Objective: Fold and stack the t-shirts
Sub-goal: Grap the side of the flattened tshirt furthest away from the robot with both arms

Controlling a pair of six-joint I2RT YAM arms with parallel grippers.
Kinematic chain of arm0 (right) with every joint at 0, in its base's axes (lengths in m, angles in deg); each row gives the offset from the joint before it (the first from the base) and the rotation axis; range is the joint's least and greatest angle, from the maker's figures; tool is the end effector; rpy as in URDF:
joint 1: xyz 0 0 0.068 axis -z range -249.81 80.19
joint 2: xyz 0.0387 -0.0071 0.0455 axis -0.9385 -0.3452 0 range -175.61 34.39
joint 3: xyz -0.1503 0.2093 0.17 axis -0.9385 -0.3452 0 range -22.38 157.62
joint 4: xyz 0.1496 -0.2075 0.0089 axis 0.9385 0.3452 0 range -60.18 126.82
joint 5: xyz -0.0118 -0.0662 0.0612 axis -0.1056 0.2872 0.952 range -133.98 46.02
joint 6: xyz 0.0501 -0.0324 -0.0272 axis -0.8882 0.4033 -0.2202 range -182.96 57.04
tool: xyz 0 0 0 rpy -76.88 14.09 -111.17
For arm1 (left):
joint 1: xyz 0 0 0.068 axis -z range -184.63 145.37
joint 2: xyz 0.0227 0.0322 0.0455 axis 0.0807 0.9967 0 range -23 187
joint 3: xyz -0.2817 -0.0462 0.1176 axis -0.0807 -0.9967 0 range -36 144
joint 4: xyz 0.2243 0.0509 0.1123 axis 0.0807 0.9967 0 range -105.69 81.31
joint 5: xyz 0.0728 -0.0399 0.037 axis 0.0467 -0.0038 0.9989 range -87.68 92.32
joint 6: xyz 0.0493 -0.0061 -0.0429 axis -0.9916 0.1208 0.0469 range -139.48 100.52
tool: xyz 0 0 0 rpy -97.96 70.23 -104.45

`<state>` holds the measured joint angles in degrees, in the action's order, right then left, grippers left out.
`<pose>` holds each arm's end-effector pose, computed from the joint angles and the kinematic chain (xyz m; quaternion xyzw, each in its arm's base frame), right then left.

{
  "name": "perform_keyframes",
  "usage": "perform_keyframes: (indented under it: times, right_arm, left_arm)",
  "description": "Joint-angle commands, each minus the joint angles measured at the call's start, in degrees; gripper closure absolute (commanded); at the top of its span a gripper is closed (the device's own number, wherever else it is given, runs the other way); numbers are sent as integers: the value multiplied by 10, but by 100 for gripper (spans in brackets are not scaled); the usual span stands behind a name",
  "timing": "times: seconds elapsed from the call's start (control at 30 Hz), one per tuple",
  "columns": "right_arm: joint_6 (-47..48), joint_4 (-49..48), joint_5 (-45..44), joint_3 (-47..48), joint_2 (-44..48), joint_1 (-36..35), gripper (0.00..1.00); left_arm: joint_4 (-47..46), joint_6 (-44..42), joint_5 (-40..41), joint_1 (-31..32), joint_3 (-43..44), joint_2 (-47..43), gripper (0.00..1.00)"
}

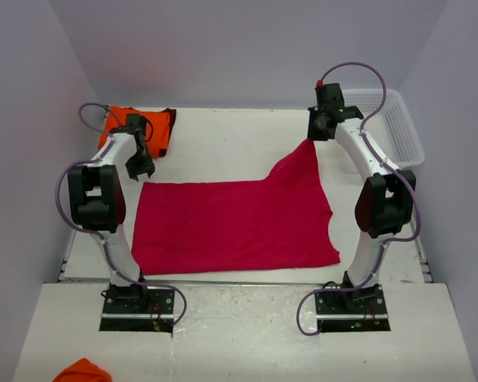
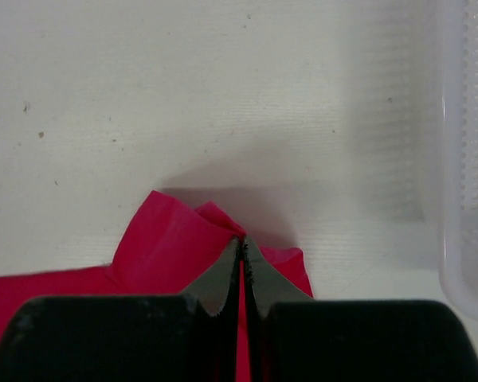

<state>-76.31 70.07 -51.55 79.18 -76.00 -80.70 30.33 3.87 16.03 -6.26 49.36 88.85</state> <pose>0.4455 0.0788 0.3236 0.0431 0.9341 0.0128 0.3541 0.4096 0.0240 0.2216 -0.2300 0.9541 0.0874 0.1705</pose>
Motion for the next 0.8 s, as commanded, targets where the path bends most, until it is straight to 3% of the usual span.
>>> perform_keyframes:
  times: [0.0, 0.43, 0.77]
  right_arm:
    - [11, -3, 22, 21, -2, 8, 100]
    - [8, -8, 33, 12, 0, 12, 100]
    - [9, -12, 38, 5, -1, 13, 100]
  left_arm:
    - [-1, -2, 1, -16, -2, -8, 57]
    - [-12, -7, -59, -27, 2, 38, 60]
    - [-15, -6, -60, -26, 13, 64, 62]
